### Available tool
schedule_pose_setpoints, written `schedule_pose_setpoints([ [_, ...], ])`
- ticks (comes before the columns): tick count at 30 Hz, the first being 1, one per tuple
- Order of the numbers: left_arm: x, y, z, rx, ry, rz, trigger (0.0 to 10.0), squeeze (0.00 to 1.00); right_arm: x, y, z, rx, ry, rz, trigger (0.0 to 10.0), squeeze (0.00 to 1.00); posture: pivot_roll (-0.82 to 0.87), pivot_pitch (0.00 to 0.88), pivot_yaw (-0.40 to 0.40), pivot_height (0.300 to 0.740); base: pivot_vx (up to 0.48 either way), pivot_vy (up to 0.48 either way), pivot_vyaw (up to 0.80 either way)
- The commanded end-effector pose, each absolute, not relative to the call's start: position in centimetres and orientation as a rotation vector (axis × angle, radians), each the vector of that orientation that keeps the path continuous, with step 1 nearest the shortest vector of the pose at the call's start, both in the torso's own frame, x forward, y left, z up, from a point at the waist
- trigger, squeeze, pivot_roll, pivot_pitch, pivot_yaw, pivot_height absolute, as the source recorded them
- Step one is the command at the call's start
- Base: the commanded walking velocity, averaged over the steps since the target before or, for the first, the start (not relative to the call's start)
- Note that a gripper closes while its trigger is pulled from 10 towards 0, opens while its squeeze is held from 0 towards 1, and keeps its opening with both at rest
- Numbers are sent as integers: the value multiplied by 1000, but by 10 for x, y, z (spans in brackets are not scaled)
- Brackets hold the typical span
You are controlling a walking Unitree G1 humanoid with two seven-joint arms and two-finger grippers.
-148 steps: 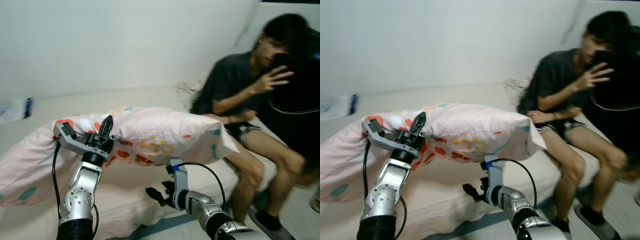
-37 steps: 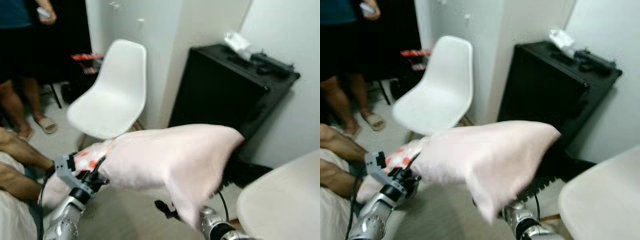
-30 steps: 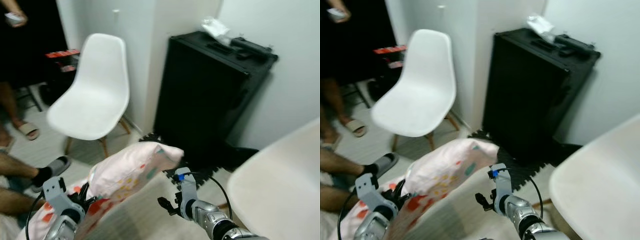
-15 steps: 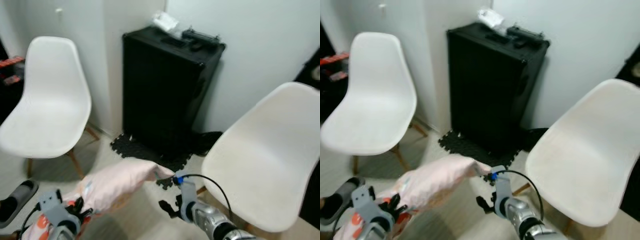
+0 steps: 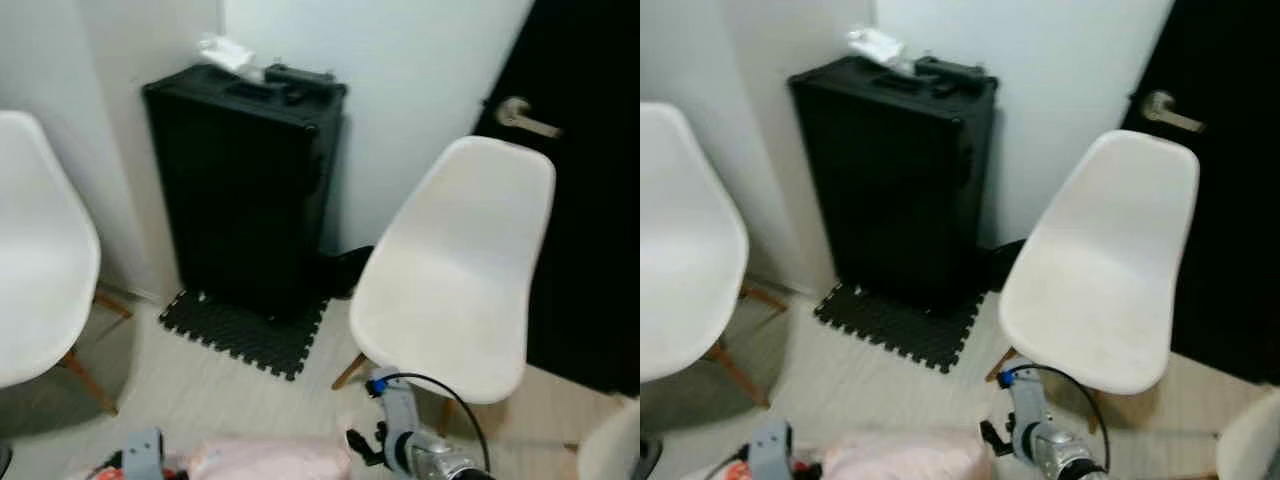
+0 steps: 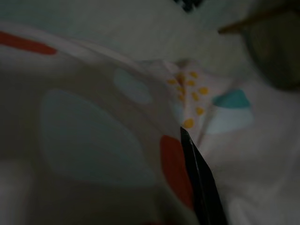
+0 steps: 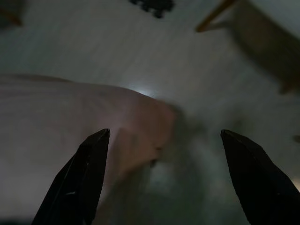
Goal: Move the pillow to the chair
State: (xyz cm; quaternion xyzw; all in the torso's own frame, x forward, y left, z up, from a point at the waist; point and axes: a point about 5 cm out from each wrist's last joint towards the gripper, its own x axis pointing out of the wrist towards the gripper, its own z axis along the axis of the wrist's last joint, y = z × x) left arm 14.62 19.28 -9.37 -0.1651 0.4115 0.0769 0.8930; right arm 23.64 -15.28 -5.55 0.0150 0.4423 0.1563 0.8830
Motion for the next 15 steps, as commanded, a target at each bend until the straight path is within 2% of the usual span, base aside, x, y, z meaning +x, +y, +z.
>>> schedule_pose_setpoints([
  [1,136,196,-97,-317,890,176,10000,0,233,-149,-58,31,938,334,10000,0,-20,48,-67,740,0,0,-763],
  [4,128,195,-101,-321,922,200,10000,0,233,-148,-58,19,938,341,10000,0,-17,50,-71,740,0,0,-763],
  [15,127,198,-101,-324,912,245,10000,0,234,-147,-57,11,940,350,10000,0,-8,48,-75,740,0,0,-764],
])
